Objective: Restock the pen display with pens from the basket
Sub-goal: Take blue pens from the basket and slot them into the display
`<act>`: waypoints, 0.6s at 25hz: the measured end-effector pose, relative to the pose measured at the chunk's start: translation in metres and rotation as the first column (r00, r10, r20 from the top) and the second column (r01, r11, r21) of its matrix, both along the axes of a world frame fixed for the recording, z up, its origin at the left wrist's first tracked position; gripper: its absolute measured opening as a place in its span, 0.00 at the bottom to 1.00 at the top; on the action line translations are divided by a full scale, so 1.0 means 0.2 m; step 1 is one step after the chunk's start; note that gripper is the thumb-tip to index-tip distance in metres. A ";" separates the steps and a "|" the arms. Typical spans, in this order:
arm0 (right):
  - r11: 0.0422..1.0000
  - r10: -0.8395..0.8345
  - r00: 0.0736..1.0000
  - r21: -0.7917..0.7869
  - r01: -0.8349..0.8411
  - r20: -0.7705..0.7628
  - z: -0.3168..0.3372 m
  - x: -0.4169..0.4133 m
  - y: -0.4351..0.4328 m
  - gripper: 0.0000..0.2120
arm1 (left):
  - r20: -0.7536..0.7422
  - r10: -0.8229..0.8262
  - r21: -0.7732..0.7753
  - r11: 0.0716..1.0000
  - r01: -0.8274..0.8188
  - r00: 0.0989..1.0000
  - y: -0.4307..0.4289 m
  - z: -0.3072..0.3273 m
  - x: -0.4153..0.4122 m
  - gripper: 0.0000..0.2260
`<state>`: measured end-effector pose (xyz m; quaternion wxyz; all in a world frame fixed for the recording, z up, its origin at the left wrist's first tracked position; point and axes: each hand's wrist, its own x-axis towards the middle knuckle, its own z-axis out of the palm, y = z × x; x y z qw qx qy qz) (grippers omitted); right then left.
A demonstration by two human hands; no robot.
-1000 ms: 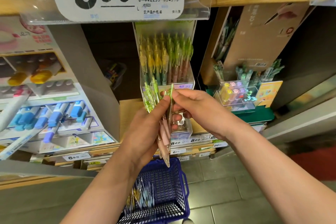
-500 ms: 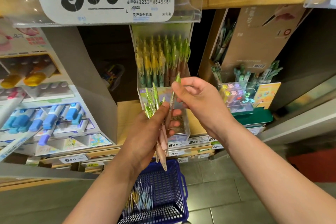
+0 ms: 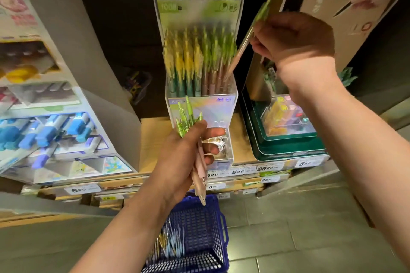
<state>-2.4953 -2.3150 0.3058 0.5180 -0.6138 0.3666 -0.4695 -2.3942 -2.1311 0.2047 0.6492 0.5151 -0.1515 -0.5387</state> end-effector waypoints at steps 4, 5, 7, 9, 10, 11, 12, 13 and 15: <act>0.986 0.001 0.980 -0.164 -0.034 -0.197 -0.06 0.05 0.01 0.02 | 0.035 -0.031 -0.013 0.999 0.032 0.999 0.01 -0.01 0.00 0.13; 0.975 -0.014 0.970 -0.218 -0.040 -0.243 -0.07 0.06 0.02 0.02 | 0.044 -0.028 -0.011 1.000 0.029 0.999 0.01 -0.01 0.00 0.13; 0.958 -0.024 0.958 -0.282 -0.060 -0.284 -0.09 0.08 0.03 0.04 | 0.051 -0.020 -0.013 1.000 0.021 0.998 0.01 -0.01 0.01 0.13; 0.950 -0.039 0.963 -0.308 -0.046 -0.266 -0.09 0.08 0.04 0.04 | 0.056 -0.028 -0.017 0.999 0.029 0.998 0.01 -0.01 0.01 0.11; 0.950 -0.054 0.968 -0.312 -0.026 -0.246 -0.10 0.08 0.04 0.03 | 0.052 -0.030 -0.019 0.999 0.031 0.998 0.01 -0.01 0.01 0.10; 0.950 -0.069 0.974 -0.311 -0.002 -0.218 -0.09 0.07 0.04 0.02 | 0.041 -0.026 -0.019 0.999 0.027 0.999 0.02 -0.01 0.01 0.09; 0.952 -0.083 0.980 -0.304 0.024 -0.183 -0.09 0.06 0.04 0.02 | 0.027 -0.019 -0.019 1.000 0.020 0.999 0.02 -0.01 0.00 0.08; 0.953 -0.100 0.983 -0.299 0.049 -0.156 -0.08 0.06 0.04 0.03 | 0.017 -0.015 -0.019 1.000 0.016 1.000 0.02 -0.01 0.00 0.07; 0.955 -0.104 0.984 -0.291 0.058 -0.146 -0.08 0.05 0.03 0.04 | 0.011 -0.007 -0.018 1.000 0.007 1.000 0.02 -0.02 0.00 0.06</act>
